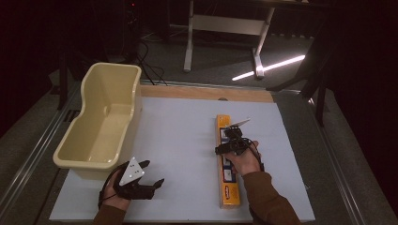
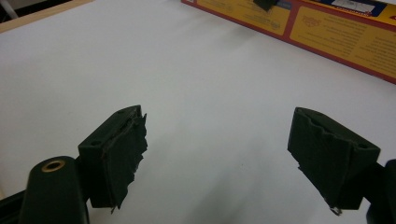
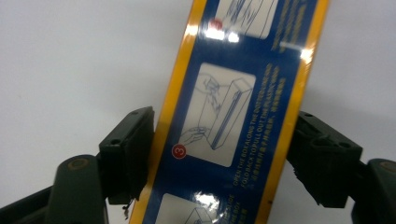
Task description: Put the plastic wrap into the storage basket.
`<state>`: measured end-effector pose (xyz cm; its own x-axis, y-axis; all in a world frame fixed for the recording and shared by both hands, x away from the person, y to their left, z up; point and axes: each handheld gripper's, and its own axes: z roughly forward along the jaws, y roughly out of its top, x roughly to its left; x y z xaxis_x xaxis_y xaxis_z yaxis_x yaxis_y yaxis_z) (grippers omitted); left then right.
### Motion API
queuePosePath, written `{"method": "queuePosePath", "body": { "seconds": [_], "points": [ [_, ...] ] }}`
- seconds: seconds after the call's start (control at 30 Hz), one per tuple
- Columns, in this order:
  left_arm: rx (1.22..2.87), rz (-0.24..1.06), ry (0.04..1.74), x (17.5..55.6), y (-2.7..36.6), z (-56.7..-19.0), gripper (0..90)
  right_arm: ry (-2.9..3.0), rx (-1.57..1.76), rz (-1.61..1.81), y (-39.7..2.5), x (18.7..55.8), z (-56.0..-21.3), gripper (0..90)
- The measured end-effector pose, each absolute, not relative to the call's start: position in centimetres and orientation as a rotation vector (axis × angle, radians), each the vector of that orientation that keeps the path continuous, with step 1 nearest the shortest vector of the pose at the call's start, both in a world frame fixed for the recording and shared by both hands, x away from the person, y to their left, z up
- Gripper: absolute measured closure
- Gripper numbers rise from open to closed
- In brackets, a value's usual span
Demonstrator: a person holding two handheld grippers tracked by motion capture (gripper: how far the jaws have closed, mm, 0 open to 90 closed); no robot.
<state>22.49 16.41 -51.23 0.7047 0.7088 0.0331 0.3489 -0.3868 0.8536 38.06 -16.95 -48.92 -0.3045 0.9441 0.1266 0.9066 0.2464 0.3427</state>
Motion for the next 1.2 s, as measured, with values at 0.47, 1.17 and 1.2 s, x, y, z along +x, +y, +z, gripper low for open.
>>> {"method": "queuePosePath", "body": {
  "seconds": [0.47,1.17,1.2],
  "points": [
    [1.999,0.496,0.811,22.5,16.5,-51.2,19.3,2.425,1.962,0.273,-15.8,39.5,-50.3,35.3],
    [1.998,0.496,0.814,22.5,16.5,-51.2,19.6,2.411,2.123,0.578,-17.0,39.6,-49.2,40.4],
    [1.998,0.496,0.814,22.5,16.5,-51.3,19.6,2.418,2.121,0.595,-17.1,39.6,-49.1,40.4]
  ]
}}
